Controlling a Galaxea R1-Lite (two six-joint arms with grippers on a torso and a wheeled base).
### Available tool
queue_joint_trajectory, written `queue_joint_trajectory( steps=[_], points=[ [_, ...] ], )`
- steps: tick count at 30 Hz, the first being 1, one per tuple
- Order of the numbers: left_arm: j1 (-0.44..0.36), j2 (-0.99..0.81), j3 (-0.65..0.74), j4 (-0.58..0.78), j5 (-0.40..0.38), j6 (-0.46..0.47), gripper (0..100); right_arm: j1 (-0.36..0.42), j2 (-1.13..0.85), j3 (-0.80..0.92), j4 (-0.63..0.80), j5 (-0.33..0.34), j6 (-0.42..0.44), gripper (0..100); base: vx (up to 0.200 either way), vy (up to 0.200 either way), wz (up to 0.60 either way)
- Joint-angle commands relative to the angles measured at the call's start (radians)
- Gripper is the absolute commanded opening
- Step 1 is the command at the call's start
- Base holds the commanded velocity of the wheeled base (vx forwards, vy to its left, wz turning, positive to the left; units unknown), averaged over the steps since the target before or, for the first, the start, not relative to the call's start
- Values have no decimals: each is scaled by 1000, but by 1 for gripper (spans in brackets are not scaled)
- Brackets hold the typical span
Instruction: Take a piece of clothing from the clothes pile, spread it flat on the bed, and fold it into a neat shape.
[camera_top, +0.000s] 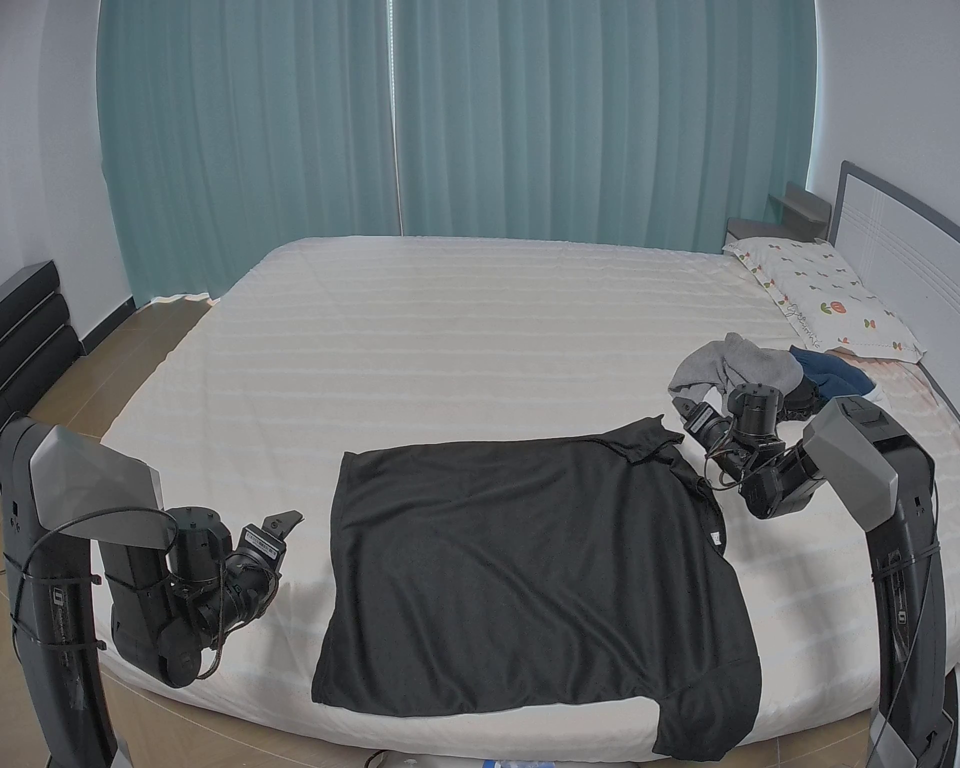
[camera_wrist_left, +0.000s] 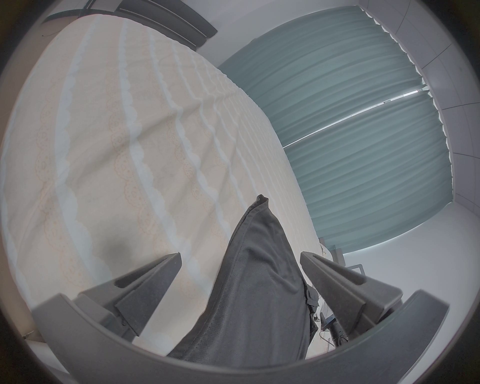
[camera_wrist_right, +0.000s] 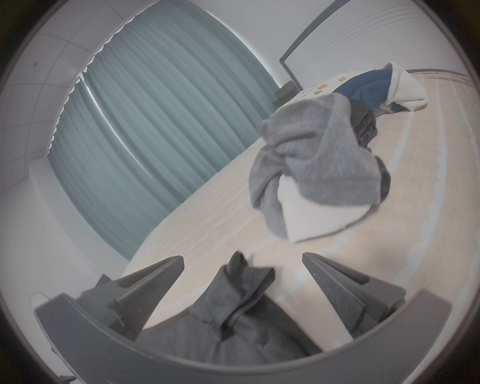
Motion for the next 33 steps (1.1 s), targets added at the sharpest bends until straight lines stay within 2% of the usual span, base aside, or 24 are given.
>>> queue_joint_trajectory(
  steps=[1, 4, 9, 13, 15, 21, 25, 30, 33],
  points=[
    [0, 1, 0, -13, 0, 0, 100, -22, -3, -8, -5, 22, 46, 100, 0, 0, 0],
    [0, 1, 0, -13, 0, 1, 100, -22, -26, 5, 0, 75, 123, 100, 0, 0, 0],
    [0, 1, 0, -13, 0, 1, 100, -13, -81, 44, -7, 94, 158, 100, 0, 0, 0],
    [0, 1, 0, -13, 0, 1, 100, 19, -138, 113, 3, 160, 227, 100, 0, 0, 0],
    [0, 1, 0, -13, 0, 1, 100, 33, -150, 157, 9, 206, 227, 100, 0, 0, 0],
    [0, 3, 0, -13, 0, 3, 100, 42, -139, 189, 10, 239, 203, 100, 0, 0, 0],
    [0, 3, 0, -13, 0, 3, 100, 44, -124, 212, 47, 298, 183, 100, 0, 0, 0],
    [0, 1, 0, -13, 0, 3, 100, 28, -70, 193, 98, 296, 68, 100, 0, 0, 0],
    [0, 3, 0, -13, 0, 4, 100, 14, -64, 177, 98, 275, 53, 100, 0, 0, 0]
  ],
)
